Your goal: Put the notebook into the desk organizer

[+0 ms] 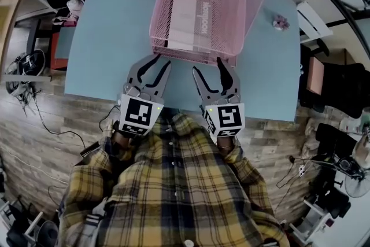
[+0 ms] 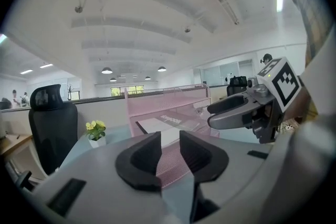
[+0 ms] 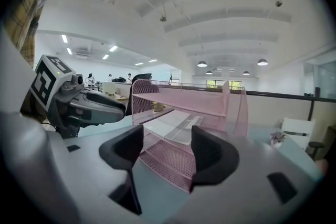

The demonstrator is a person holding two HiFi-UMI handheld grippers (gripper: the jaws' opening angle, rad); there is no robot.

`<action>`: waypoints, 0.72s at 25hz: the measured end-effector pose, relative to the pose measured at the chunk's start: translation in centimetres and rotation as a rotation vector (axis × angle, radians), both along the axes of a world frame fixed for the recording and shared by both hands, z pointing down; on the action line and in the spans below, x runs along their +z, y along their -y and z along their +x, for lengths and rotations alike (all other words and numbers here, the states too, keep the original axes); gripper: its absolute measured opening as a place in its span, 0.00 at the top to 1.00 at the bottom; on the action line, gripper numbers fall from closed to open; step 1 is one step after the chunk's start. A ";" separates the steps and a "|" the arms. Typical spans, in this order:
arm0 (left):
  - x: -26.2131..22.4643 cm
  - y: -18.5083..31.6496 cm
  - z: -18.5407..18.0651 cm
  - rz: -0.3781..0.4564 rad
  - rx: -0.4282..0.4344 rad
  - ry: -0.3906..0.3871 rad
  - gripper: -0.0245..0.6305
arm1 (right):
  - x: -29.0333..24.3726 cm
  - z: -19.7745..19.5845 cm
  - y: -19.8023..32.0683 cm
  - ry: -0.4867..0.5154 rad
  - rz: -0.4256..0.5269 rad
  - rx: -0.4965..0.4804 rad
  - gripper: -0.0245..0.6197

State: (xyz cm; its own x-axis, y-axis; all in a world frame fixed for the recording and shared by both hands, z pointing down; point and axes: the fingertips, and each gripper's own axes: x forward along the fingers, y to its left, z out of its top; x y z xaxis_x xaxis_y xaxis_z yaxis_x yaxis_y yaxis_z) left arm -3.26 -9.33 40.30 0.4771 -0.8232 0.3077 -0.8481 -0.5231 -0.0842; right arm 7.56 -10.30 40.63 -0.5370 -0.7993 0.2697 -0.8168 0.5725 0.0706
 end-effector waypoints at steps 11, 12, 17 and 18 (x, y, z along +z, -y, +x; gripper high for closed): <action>-1.7 -2.9 0.3 -0.005 0.009 -0.086 0.84 | -2.1 2.4 -2.8 0.115 -0.012 0.016 0.69; -1.8 -3.1 0.3 -0.007 0.007 -0.095 0.84 | -2.1 2.5 -3.0 0.123 -0.015 0.016 0.72; -2.0 -3.8 0.2 -0.021 0.000 -0.133 0.89 | -1.9 3.6 -4.0 0.161 -0.037 0.027 0.83; -2.0 -3.9 0.2 -0.023 -0.003 -0.139 0.90 | -1.9 3.9 -4.1 0.165 -0.039 0.031 0.86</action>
State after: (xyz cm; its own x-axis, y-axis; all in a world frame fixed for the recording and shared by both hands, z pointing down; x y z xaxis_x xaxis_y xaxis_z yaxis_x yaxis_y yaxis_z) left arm -3.07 -5.38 38.35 0.5137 -0.8183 0.2577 -0.8525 -0.5208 0.0458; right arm 11.44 -6.21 38.70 -0.5521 -0.8066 0.2111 -0.8326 0.5468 -0.0882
